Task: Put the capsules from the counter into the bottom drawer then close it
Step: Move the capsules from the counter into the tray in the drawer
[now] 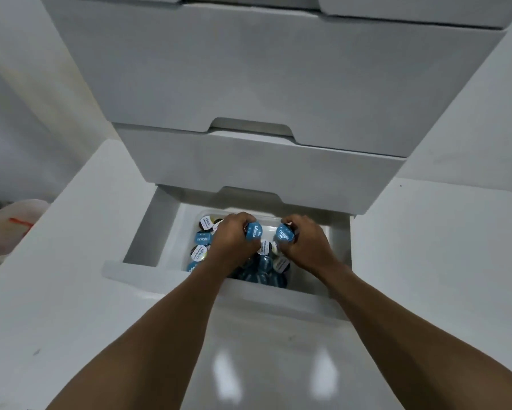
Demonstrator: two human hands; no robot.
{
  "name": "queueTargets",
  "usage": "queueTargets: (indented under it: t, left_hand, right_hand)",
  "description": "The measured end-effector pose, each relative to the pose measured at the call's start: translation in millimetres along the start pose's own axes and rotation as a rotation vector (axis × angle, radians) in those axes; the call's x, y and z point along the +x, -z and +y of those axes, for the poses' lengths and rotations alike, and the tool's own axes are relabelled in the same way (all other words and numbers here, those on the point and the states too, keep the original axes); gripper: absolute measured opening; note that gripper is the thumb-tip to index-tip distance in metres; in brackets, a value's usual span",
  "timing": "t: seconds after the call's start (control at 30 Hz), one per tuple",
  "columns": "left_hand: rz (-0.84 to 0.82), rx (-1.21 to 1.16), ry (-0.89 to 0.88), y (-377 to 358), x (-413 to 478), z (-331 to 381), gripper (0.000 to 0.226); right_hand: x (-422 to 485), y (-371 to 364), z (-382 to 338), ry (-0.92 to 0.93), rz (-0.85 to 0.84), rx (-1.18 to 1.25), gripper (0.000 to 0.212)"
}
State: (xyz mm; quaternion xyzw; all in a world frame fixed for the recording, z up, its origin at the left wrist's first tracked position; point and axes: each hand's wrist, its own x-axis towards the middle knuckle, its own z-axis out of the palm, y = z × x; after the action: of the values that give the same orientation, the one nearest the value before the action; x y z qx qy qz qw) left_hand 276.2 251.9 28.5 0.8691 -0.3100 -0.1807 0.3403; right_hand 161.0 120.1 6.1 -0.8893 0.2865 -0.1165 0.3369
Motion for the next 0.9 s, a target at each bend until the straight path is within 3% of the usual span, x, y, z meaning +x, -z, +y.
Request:
queueTargets:
  t: [0.1, 0.37, 0.67, 0.9]
  left_hand:
    - [-0.018, 0.108, -0.128, -10.4, 14.5, -8.5, 0.028]
    - [-0.100, 0.191, -0.225, -21.1, 32.3, -15.9, 0.055]
    - [-0.117, 0.273, -0.279, -27.5, 41.6, -16.2, 0.056]
    - [-0.131, 0.328, -0.268, -33.9, 43.3, -20.7, 0.055]
  right_hand:
    - [6.9, -4.9, 3.0, -0.006, -0.016, -0.014, 0.033]
    - [12.4, -5.4, 4.0, -0.085, -0.057, -0.071, 0.047]
    - [19.9, -5.4, 2.7, -0.127, -0.088, -0.214, 0.054]
    - [21.0, -12.0, 6.8, -0.122, -0.093, -0.255, 0.046]
